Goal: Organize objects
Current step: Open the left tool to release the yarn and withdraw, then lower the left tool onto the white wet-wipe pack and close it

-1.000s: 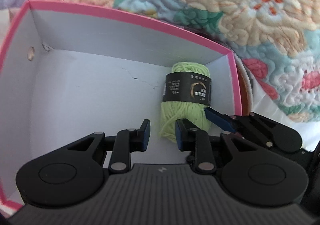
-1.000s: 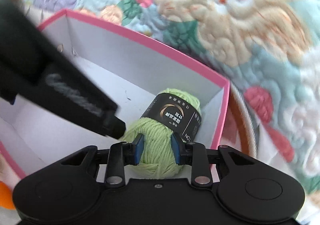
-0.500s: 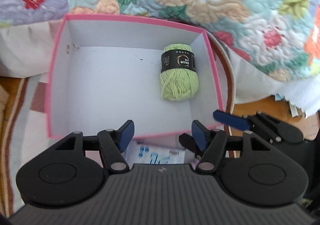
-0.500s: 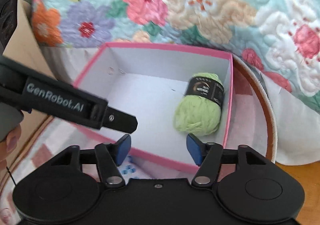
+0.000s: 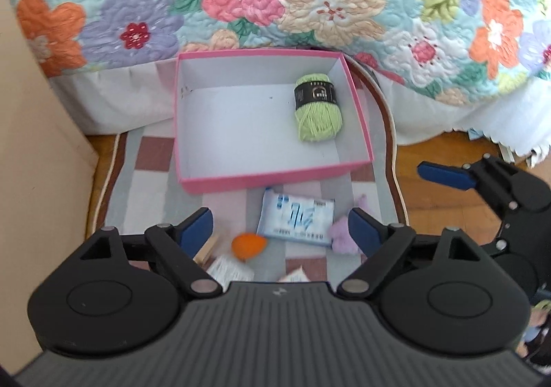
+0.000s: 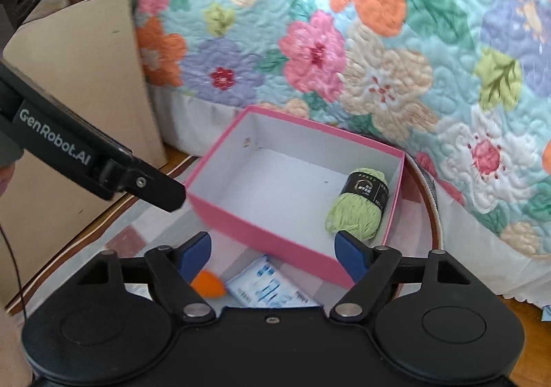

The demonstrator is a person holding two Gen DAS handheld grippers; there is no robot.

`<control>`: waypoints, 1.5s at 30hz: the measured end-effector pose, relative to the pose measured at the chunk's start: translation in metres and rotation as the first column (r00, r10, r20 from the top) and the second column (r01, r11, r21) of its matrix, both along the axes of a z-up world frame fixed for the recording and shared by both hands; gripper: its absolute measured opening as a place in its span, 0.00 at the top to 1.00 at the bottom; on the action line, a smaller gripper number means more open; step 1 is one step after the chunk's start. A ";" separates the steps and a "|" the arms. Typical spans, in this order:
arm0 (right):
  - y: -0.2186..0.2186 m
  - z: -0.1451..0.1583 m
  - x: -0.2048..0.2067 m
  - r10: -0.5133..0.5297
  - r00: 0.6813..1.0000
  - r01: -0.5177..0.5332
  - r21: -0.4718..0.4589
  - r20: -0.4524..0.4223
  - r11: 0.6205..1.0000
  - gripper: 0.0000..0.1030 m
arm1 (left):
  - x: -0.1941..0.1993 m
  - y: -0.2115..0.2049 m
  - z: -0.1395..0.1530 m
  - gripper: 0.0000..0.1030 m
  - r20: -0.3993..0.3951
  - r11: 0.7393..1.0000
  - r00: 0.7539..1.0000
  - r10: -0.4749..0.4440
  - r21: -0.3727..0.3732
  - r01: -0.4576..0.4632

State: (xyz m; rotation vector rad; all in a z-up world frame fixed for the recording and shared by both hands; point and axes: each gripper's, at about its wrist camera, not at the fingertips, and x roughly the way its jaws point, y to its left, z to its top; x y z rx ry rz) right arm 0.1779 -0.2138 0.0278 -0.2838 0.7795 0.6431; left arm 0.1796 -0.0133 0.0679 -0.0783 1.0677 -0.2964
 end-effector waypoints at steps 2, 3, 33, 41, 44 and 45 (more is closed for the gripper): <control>-0.002 0.007 -0.010 0.017 1.000 -0.017 -0.015 -0.025 1.000 0.17 | -0.014 0.005 0.005 0.13 -0.005 1.000 1.000 -0.009 -0.005 0.009; -0.003 0.010 -0.016 0.033 0.999 -0.034 -0.014 -0.042 0.999 0.17 | -0.021 0.008 0.008 0.12 -0.009 1.000 1.000 -0.014 -0.009 0.014; 0.000 -0.061 -0.090 0.213 0.949 -0.206 0.054 -0.232 0.977 0.10 | -0.099 0.003 -0.095 0.05 -0.091 0.999 0.996 -0.008 0.039 0.012; 0.014 -0.123 -0.063 0.216 0.950 -0.215 0.029 -0.227 0.976 0.11 | -0.083 0.009 -0.158 0.08 -0.192 0.994 0.976 0.106 -0.009 -0.110; 0.017 -0.144 -0.055 0.206 0.954 -0.210 0.005 -0.219 0.978 0.11 | -0.084 0.009 -0.175 0.09 -0.199 0.990 0.973 0.117 -0.055 -0.131; 0.017 -0.152 -0.052 0.201 0.951 -0.204 0.011 -0.236 0.979 0.11 | -0.084 0.008 -0.181 0.09 -0.204 0.989 0.971 0.123 -0.060 -0.138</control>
